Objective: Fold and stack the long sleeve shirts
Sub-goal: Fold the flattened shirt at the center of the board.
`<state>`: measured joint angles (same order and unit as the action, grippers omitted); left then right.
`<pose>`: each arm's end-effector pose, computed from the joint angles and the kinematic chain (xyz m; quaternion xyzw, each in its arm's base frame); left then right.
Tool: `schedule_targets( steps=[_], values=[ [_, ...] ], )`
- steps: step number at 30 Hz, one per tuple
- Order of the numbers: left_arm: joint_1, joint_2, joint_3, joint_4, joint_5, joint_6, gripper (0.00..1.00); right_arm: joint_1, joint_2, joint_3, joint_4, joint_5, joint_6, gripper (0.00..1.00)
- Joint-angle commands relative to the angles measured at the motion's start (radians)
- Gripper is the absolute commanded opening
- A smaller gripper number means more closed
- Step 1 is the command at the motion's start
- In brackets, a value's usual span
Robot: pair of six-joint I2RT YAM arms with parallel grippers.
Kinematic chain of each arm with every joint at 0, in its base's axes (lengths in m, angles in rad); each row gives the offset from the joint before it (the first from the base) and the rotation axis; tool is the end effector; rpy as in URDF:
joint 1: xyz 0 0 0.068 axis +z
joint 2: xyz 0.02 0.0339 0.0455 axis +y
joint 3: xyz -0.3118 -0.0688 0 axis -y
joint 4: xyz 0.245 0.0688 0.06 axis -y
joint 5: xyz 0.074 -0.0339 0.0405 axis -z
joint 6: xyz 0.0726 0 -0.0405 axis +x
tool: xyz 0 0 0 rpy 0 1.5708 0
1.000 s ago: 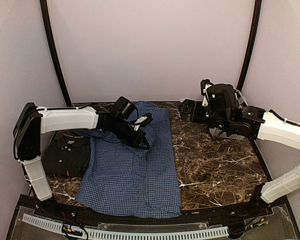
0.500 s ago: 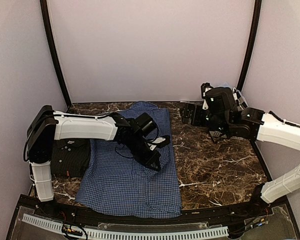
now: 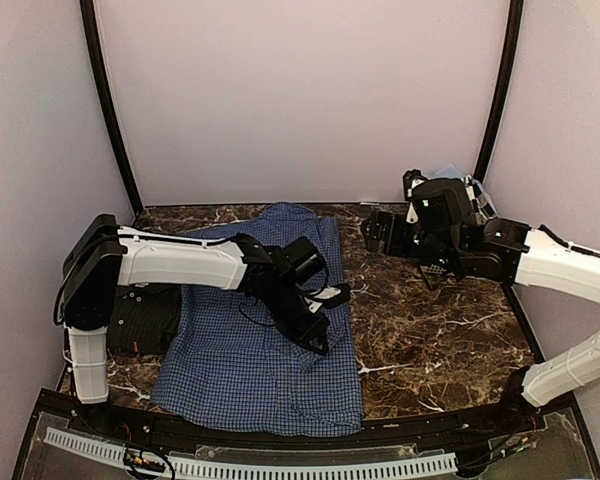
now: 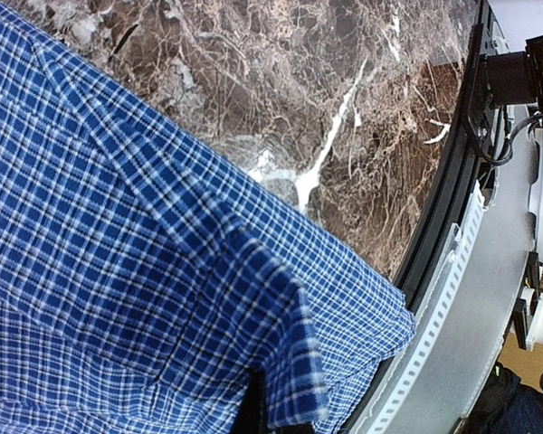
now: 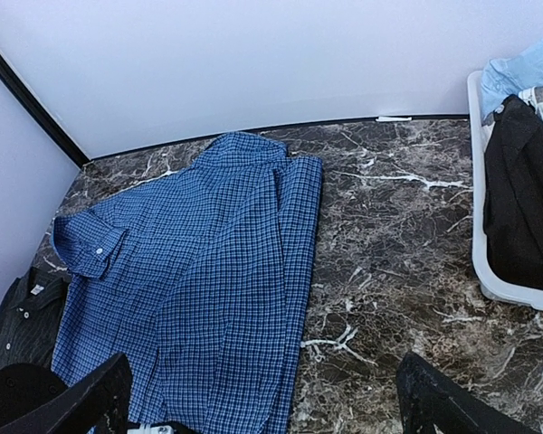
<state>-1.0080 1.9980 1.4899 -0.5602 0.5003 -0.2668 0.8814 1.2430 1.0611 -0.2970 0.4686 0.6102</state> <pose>0.2153 -0.4066 0.2098 0.3973 0.8525 -0.3360 0.0509 0.2127 0.2065 0.3594 0.0071 0.8400 0.1970 0.5056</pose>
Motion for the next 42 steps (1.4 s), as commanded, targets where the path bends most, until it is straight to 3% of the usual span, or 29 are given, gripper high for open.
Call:
schedule_targets(
  steps=[1,2,6,10,12,17,21,25,30,33,42],
  values=[
    [-0.012,0.008,0.016,-0.038,0.026,-0.003,0.06,-0.007,-0.025,-0.014,0.009,-0.008,0.01,0.99],
    [-0.014,0.009,0.015,-0.039,0.027,-0.004,0.09,-0.007,-0.024,-0.014,0.008,-0.007,0.011,0.99],
    [-0.015,-0.002,0.008,-0.014,0.048,-0.028,0.43,-0.007,-0.008,-0.011,-0.003,-0.018,0.021,0.99],
    [-0.012,-0.048,-0.025,0.082,0.098,-0.097,0.58,-0.007,0.028,0.005,-0.014,-0.087,0.008,0.99],
    [-0.001,-0.078,-0.044,0.125,0.089,-0.14,0.61,-0.007,0.036,0.003,-0.013,-0.13,0.005,0.99],
    [0.084,-0.188,-0.156,0.248,-0.032,-0.287,0.6,-0.006,0.047,-0.061,0.078,-0.312,0.011,0.99],
    [0.191,-0.267,-0.304,0.401,-0.095,-0.387,0.57,-0.003,0.095,-0.108,0.149,-0.427,0.06,0.88],
    [0.26,-0.253,-0.338,0.501,-0.086,-0.41,0.52,-0.002,0.168,-0.18,0.303,-0.514,0.112,0.72],
    [0.279,-0.171,-0.264,0.491,-0.186,-0.396,0.46,-0.002,0.286,-0.195,0.393,-0.612,0.137,0.39],
    [0.286,-0.125,-0.243,0.508,-0.214,-0.405,0.43,-0.002,0.324,-0.229,0.448,-0.654,0.153,0.27],
    [0.287,0.02,-0.162,0.503,-0.301,-0.421,0.39,-0.002,0.438,-0.265,0.538,-0.696,0.155,0.21]
  ],
)
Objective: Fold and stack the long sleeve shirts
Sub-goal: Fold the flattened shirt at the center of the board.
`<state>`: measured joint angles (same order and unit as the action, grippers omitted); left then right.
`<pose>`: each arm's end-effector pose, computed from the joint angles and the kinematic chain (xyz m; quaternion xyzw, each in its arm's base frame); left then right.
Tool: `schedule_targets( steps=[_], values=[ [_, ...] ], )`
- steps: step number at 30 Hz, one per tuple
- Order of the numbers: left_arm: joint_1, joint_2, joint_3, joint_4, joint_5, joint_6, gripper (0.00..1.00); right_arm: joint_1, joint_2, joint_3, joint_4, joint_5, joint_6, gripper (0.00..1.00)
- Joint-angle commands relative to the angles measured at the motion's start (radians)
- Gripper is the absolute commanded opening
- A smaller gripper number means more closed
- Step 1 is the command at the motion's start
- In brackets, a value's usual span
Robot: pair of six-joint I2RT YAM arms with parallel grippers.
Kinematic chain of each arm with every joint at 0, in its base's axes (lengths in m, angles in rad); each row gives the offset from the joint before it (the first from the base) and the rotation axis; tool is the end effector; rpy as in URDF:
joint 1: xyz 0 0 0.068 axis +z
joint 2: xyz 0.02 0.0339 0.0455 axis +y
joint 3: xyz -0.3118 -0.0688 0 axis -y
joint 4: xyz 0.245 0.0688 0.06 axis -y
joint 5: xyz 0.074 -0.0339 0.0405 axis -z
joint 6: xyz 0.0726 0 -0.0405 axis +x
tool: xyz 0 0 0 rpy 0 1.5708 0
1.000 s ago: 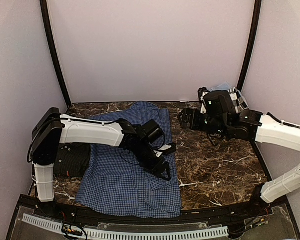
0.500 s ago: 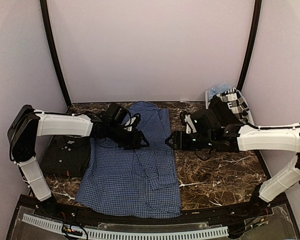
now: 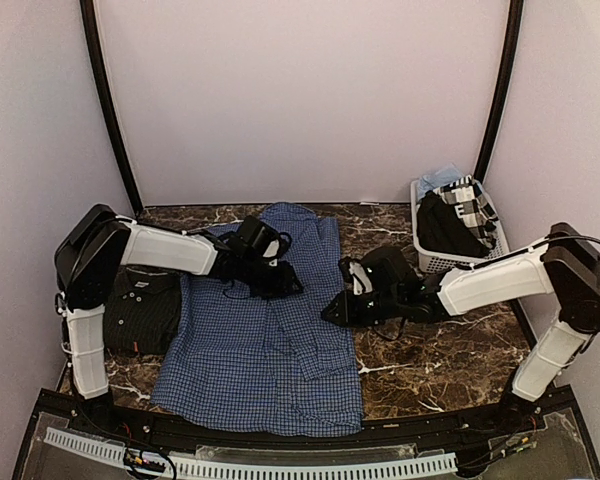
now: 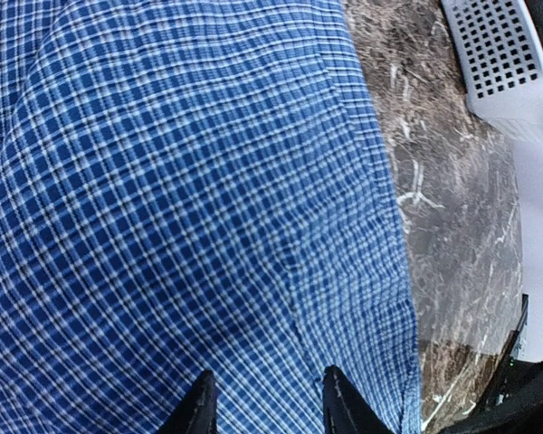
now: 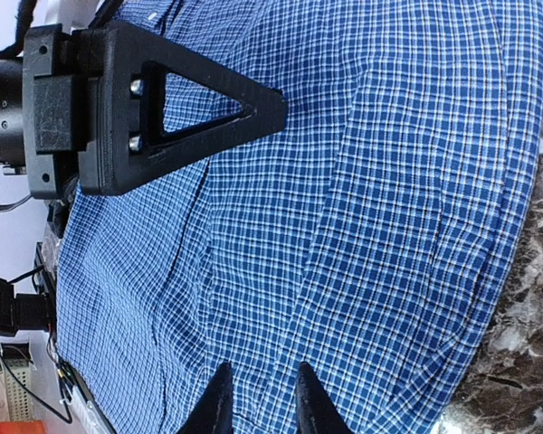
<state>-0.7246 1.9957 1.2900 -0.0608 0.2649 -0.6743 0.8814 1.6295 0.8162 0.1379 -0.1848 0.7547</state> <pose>0.3451 -0.3309 0.1844 0.0746 0.9106 -0.3428 0.2186 0.2210 0.2891 0.1971 -0.0967 0.8933 0.3714 0.2340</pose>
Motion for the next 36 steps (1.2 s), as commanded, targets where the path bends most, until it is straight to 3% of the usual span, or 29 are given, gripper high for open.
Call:
schedule_targets(
  steps=[1,13,24,36],
  values=[
    [0.004,0.036,0.044,0.002,-0.08,-0.015,0.38,-0.004,0.064,-0.025,0.115,-0.046,0.011,0.21],
    [-0.013,0.193,0.151,0.001,-0.06,-0.076,0.36,-0.026,0.15,-0.117,0.208,-0.052,0.059,0.15],
    [-0.085,0.375,0.424,-0.055,-0.03,-0.133,0.36,-0.141,0.023,-0.179,0.008,-0.019,0.006,0.14],
    [-0.123,0.374,0.448,-0.034,-0.075,-0.243,0.36,-0.262,-0.152,-0.227,-0.185,0.003,-0.097,0.16]
  ],
)
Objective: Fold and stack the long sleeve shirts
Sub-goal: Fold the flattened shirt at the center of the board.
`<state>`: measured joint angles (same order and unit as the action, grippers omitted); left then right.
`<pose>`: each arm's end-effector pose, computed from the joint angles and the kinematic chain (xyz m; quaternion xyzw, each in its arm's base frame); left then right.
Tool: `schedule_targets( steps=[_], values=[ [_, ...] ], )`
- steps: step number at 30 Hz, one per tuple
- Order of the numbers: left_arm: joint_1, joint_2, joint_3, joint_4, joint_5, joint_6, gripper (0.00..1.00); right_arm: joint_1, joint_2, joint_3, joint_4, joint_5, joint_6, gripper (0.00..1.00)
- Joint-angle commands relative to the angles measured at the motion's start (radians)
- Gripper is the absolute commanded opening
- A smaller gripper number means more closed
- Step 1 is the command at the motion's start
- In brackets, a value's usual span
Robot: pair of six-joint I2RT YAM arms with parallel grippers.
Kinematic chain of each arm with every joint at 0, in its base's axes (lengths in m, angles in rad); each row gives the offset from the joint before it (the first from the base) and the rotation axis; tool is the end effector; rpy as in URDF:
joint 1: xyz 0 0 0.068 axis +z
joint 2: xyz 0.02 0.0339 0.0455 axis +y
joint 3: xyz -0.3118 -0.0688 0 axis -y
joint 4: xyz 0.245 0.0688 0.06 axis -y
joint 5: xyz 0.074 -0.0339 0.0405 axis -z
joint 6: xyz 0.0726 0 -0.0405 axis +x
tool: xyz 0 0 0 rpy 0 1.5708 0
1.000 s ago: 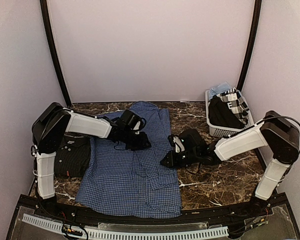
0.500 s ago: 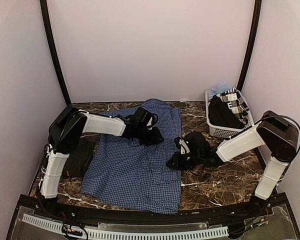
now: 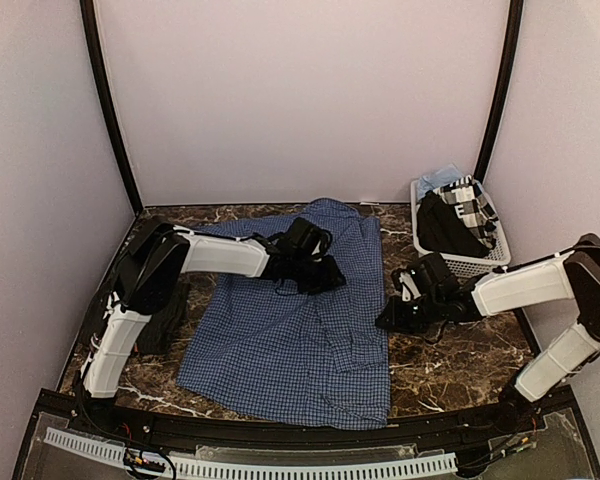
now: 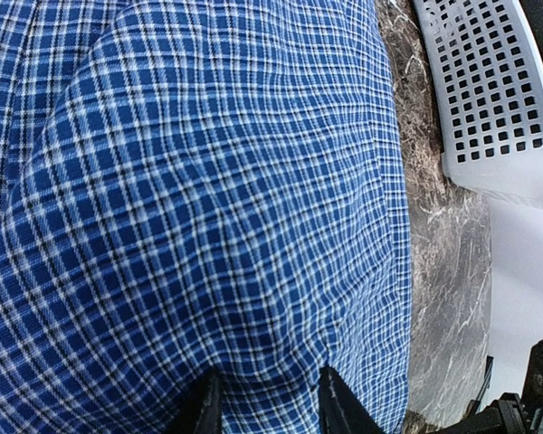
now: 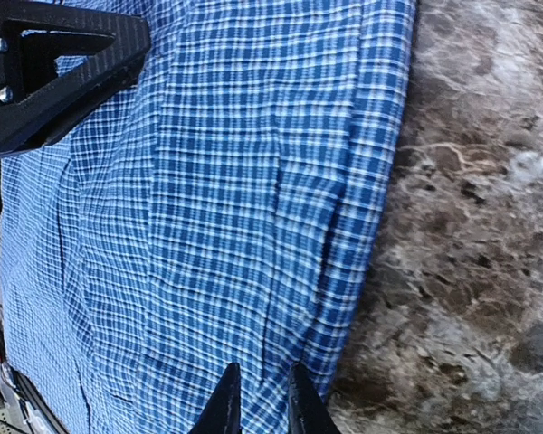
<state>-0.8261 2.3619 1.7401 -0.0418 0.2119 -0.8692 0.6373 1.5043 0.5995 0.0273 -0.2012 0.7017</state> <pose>0.3887 -0.4442 0.1495 0.0271 0.8946 -0.3896 0.2171 0.2249 0.1846 0.1574 -0.0040 0.9364 0.2838 0.2064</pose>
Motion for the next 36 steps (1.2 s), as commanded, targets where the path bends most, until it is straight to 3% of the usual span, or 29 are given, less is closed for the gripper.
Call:
schedule_targets(
  steps=[1,8,17,30,36],
  values=[
    [-0.021,-0.002,-0.018,-0.047,-0.027,-0.054,0.35,-0.019,-0.029,-0.006,-0.085,0.015,-0.05,0.16],
    [-0.021,-0.058,-0.082,-0.014,-0.059,-0.044,0.35,-0.004,-0.106,0.05,-0.161,0.013,-0.056,0.19],
    [0.009,-0.154,-0.08,-0.062,-0.085,0.053,0.42,0.163,-0.043,0.114,-0.13,-0.047,-0.005,0.2],
    [0.149,-0.372,-0.316,-0.099,-0.098,0.114,0.44,0.186,-0.011,-0.06,-0.066,-0.111,0.051,0.2],
    [0.208,-0.454,-0.455,-0.1,-0.095,0.12,0.45,0.115,-0.07,-0.135,-0.116,-0.087,0.044,0.21]
  ],
)
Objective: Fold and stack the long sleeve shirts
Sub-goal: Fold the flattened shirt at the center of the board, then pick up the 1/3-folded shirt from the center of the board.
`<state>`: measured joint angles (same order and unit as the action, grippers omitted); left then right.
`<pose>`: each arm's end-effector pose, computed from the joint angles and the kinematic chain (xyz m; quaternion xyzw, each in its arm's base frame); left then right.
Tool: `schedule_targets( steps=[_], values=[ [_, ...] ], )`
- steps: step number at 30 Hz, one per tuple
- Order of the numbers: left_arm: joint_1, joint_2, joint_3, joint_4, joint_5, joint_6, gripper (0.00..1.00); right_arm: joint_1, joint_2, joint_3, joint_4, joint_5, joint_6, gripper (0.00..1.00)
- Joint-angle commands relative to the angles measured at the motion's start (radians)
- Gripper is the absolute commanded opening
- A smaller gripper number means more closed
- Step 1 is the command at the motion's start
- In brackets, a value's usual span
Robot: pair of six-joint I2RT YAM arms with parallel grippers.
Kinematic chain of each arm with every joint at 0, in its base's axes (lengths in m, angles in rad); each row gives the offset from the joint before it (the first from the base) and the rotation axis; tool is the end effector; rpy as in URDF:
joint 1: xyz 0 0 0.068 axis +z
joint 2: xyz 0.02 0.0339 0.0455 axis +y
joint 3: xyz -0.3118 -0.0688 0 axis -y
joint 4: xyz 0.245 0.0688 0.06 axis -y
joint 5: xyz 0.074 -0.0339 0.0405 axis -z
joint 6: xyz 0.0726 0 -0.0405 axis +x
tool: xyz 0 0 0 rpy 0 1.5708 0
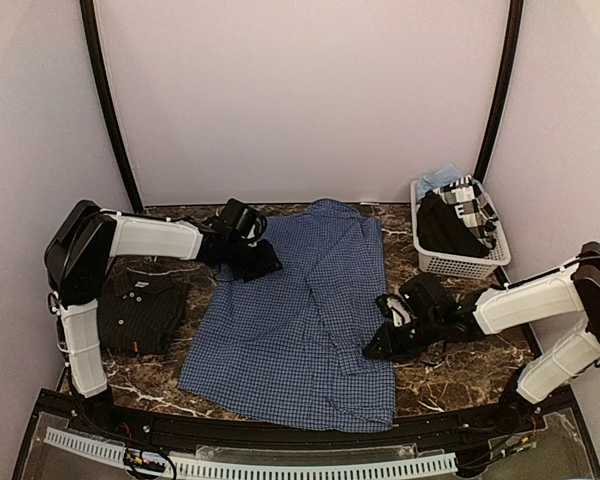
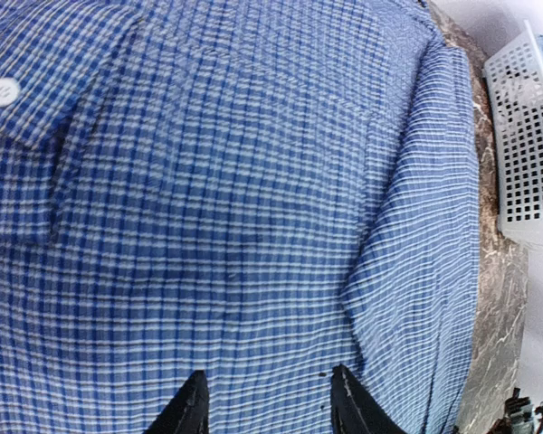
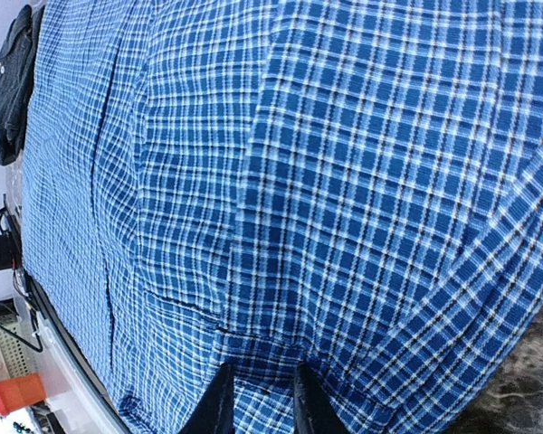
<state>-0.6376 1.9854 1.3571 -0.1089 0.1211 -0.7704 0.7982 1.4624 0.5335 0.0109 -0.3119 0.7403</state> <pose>0.3863 -0.2971 0.2052 -0.0361 0.9123 -0.3037 0.2722 0.1711 0.2074 0.1495 -0.0769 0.9339 0.3260 0.1252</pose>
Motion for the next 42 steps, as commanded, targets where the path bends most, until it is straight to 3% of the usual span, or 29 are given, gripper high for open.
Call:
schedule_targets(
  steps=[1,13,26,34,42],
  values=[
    [0.027,-0.094,-0.097,-0.033,-0.004,0.024,0.45,-0.061,-0.042,-0.076,-0.11,0.029,-0.001,0.21],
    [0.054,-0.136,-0.129,-0.062,-0.042,0.045,0.45,-0.114,-0.085,-0.021,-0.216,0.087,-0.057,0.23],
    [0.101,-0.046,0.098,-0.217,-0.262,0.189,0.47,-0.114,-0.219,0.131,-0.279,0.117,-0.117,0.46],
    [0.157,-0.048,0.065,-0.208,-0.179,0.026,0.5,-0.115,-0.209,0.174,-0.277,0.115,-0.126,0.49],
    [0.161,-0.082,-0.093,0.056,-0.01,-0.246,0.49,-0.114,-0.194,0.187,-0.259,0.105,-0.13,0.49]
  ],
)
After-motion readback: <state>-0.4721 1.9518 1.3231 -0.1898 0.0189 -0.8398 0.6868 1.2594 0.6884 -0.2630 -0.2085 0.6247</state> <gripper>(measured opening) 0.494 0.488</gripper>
